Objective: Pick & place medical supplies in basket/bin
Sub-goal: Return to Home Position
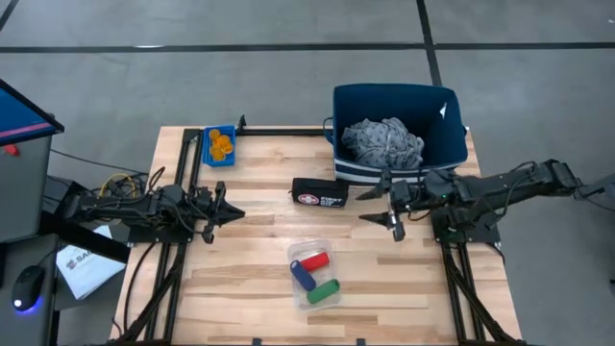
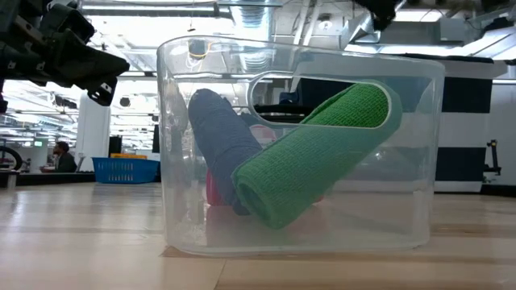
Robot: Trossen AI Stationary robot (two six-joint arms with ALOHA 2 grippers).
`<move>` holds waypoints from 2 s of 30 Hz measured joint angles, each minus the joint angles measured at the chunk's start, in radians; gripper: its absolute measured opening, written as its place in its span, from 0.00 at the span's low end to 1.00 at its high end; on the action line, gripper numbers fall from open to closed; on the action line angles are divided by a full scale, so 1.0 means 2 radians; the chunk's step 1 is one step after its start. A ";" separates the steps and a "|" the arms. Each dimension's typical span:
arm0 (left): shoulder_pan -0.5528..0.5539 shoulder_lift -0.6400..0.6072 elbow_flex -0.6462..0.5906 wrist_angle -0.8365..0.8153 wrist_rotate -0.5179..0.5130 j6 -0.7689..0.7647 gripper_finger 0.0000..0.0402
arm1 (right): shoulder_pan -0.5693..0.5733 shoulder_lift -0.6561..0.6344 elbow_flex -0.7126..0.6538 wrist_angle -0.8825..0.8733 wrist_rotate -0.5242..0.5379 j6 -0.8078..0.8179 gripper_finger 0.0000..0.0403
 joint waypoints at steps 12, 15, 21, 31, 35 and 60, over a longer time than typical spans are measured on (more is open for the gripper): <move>0.000 0.000 0.000 0.000 0.000 0.000 0.05 | -0.012 -0.151 -0.138 0.022 0.021 0.011 0.57; 0.000 0.000 0.000 0.000 0.000 0.000 0.05 | -0.017 -0.184 -0.167 0.020 0.023 0.011 0.57; 0.000 0.000 0.000 0.000 0.000 0.000 0.05 | -0.025 -0.249 -0.216 0.020 0.023 0.013 0.57; 0.000 0.000 0.000 0.000 0.000 0.000 0.05 | -0.041 -0.345 -0.259 -0.016 0.023 0.011 0.57; 0.000 0.000 0.000 0.000 0.000 0.000 0.05 | -0.046 -0.384 -0.271 -0.044 0.023 0.013 0.57; 0.000 0.000 0.000 0.000 0.000 0.000 0.05 | -0.047 -0.438 -0.271 -0.188 0.021 0.036 0.57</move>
